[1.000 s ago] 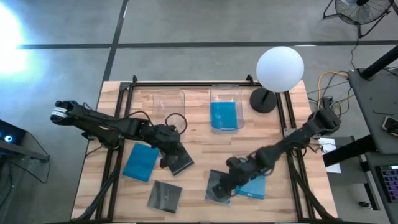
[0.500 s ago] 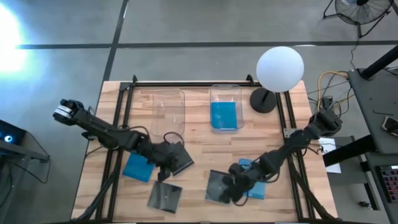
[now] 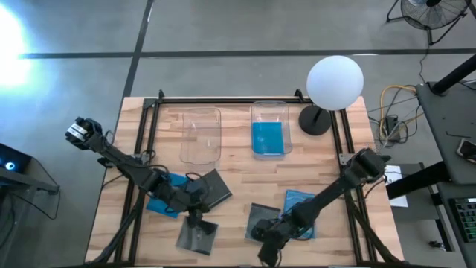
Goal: Pick & place jewel cases by type
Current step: Put the bottom right CD case into the left transparent bin
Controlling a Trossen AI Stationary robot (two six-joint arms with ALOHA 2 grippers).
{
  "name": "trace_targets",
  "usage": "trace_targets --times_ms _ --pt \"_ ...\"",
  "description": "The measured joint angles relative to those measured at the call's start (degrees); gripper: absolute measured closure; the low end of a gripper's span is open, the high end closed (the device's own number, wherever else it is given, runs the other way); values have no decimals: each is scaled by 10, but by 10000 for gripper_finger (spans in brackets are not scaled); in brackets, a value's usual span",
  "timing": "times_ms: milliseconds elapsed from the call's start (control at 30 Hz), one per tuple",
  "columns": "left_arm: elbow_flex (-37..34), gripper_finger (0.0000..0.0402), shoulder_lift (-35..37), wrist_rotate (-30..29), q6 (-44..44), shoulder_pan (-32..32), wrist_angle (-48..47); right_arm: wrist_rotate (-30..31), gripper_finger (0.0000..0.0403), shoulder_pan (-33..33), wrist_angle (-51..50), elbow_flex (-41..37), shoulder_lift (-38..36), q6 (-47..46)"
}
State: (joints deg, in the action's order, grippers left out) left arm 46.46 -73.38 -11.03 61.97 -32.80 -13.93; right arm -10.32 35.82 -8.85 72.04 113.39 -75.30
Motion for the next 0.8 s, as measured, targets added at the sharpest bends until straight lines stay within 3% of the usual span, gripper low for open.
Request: trace_targets --times_ms 167,400,700,800 --pt "0 401 0 -20 22 -14 -1 21 230 2 -48 85 66 51" --pt "0 401 0 -26 30 -21 -1 118 230 -1 -185 185 120 107" --pt "0 401 0 -45 30 -33 -9 86 230 -65 -173 193 144 139" --pt "0 401 0 -54 31 -35 -9 111 230 -92 -129 194 144 162"
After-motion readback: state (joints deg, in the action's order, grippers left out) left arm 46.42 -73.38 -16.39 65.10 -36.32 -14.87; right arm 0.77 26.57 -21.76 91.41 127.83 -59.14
